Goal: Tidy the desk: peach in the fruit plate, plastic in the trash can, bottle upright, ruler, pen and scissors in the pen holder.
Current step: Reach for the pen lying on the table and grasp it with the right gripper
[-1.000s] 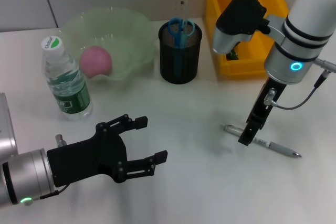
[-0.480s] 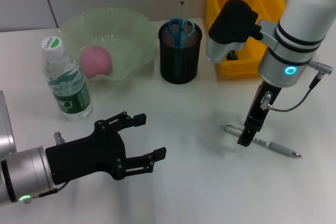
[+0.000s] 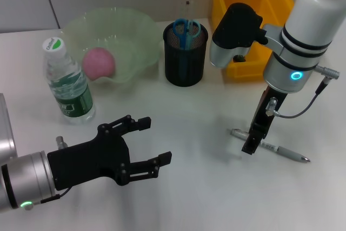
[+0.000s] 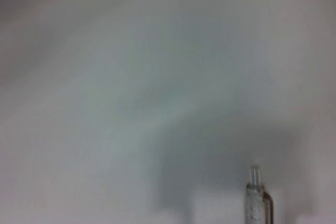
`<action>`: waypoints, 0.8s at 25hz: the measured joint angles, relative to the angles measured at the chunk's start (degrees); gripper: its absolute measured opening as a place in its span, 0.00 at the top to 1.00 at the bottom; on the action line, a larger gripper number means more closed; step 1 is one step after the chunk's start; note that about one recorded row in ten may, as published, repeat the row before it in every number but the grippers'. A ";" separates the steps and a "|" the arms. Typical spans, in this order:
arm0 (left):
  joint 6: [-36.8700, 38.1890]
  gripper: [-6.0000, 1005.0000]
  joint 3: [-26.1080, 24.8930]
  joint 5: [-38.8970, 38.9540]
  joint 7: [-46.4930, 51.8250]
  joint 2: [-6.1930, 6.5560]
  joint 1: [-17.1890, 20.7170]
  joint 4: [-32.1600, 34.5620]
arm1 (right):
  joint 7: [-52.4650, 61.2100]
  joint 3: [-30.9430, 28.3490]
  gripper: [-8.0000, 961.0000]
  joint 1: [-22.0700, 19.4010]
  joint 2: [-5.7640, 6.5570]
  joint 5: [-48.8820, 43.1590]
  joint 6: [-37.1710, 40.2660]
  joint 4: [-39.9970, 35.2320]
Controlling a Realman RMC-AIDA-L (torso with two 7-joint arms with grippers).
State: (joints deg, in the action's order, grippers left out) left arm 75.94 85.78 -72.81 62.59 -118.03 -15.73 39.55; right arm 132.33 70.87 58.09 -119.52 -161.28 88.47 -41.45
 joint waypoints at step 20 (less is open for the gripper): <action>0.21 0.13 0.00 0.08 -0.19 -0.09 -0.13 0.01 | 0.34 2.56 0.34 0.60 -0.05 0.44 -1.45 1.85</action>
State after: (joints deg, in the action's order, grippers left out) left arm 76.15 85.78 -72.73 62.40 -118.12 -15.86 39.56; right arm 132.67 73.43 58.69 -119.56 -160.84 87.02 -39.60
